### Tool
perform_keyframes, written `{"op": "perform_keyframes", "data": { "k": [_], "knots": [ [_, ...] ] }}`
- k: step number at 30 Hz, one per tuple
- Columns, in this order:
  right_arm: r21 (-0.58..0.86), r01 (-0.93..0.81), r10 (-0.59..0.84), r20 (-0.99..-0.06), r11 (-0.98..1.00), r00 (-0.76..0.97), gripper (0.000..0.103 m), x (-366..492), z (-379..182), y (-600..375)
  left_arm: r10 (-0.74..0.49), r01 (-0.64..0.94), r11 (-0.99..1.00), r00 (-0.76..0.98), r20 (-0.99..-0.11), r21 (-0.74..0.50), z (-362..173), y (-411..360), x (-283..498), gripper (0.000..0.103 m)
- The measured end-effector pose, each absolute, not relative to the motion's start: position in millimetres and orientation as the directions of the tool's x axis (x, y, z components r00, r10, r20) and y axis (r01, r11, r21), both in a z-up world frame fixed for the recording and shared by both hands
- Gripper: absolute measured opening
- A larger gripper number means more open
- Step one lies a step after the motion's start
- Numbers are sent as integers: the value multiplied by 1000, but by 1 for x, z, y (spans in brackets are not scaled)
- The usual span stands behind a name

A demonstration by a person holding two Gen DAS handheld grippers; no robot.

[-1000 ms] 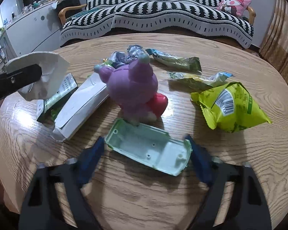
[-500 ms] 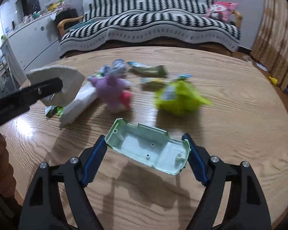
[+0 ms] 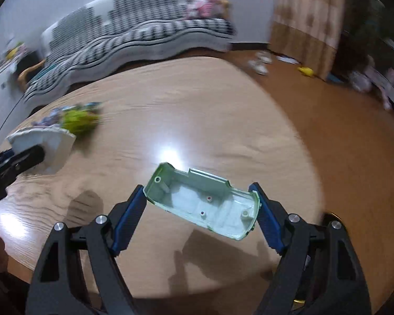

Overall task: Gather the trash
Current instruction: 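Carry both items to the bin and open the right gripper to drop the green tray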

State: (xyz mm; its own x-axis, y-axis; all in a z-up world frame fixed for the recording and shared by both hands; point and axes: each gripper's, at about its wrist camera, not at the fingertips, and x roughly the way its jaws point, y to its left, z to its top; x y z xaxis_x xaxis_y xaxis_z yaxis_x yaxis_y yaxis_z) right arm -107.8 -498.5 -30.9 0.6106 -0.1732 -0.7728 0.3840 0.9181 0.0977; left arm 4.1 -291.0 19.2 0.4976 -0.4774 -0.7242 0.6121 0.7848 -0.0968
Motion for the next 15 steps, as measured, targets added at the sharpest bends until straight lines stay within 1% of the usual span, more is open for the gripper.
{"op": "perform_keyframes", "data": {
  "k": [5,8,15],
  "knots": [
    [115,521,-241,-788,846,566,78,-177,-43,-574,-537,724,684,417,-734,-89,8,-363,-45,55],
    [124,583,-269,-797,803,541,78,-216,-50,-609,-575,781,616,354,-738,-106,1,-404,-75,55],
    [178,688,-258,-838,704,481,78,-287,-78,-667,-625,880,460,230,-746,-114,-21,-482,-142,55]
  ]
}}
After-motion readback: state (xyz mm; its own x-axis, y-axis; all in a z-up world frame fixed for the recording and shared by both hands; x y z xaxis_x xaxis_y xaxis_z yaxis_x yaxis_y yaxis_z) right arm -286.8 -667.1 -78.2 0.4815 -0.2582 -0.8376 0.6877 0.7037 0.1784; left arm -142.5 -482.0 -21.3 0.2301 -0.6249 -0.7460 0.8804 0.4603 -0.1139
